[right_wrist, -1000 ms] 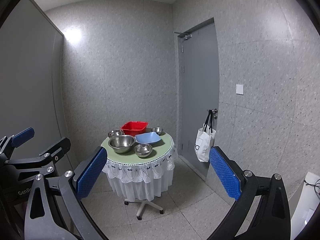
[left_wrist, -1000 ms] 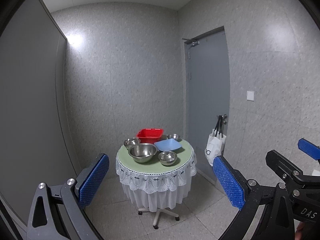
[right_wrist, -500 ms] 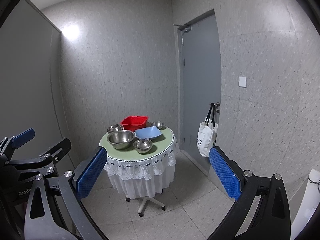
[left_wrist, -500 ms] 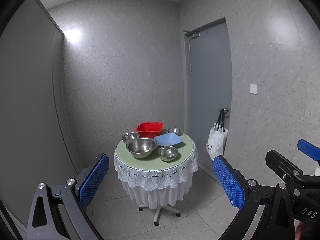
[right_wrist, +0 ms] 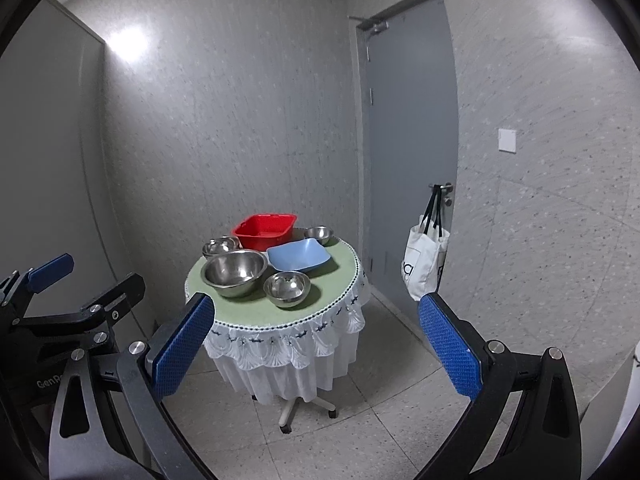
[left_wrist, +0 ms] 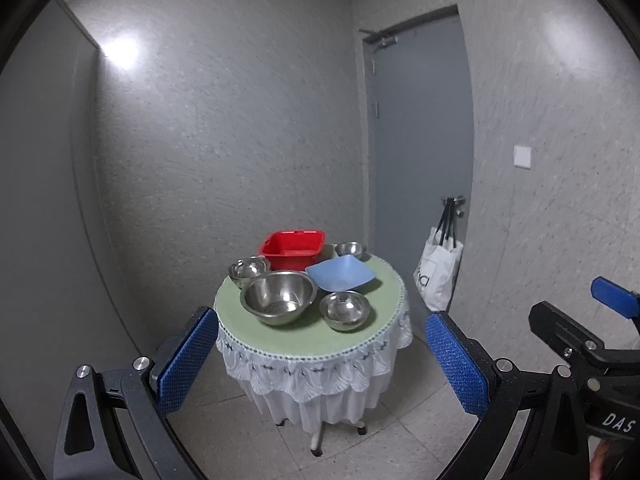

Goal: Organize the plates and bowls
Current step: 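Move both grippers toward the large steel bowl on the table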

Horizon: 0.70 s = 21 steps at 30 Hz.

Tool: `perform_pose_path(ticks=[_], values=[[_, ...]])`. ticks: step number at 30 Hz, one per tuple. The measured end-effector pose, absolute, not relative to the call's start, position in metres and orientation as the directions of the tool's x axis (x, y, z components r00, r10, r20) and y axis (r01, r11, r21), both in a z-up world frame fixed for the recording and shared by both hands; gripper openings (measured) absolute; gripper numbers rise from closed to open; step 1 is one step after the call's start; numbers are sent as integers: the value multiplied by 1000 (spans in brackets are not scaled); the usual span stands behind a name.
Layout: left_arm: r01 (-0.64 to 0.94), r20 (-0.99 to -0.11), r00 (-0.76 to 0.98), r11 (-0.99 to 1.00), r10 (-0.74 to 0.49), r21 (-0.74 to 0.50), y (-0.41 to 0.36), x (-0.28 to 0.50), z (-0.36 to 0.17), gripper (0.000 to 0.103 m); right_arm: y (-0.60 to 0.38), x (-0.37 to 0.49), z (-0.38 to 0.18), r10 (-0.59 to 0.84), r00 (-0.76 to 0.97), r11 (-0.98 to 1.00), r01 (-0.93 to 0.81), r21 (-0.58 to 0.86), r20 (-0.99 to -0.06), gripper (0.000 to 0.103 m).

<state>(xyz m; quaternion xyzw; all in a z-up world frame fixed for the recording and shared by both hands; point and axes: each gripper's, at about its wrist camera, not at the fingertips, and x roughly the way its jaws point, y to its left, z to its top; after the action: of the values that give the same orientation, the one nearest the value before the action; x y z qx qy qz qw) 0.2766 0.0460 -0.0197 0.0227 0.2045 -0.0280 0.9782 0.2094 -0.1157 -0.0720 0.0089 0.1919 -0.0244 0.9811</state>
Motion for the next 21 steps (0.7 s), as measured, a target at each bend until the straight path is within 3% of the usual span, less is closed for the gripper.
perform_pose_path(ticks=[8, 21], values=[[41, -487, 873, 999, -26, 21, 128, 445, -30, 102, -92, 327, -89, -57, 894, 994, 91, 55, -444, 103], [-70, -654, 756, 997, 31, -34, 190, 633, -78, 102, -54, 508, -157, 31, 787, 997, 17, 72, -616, 103]])
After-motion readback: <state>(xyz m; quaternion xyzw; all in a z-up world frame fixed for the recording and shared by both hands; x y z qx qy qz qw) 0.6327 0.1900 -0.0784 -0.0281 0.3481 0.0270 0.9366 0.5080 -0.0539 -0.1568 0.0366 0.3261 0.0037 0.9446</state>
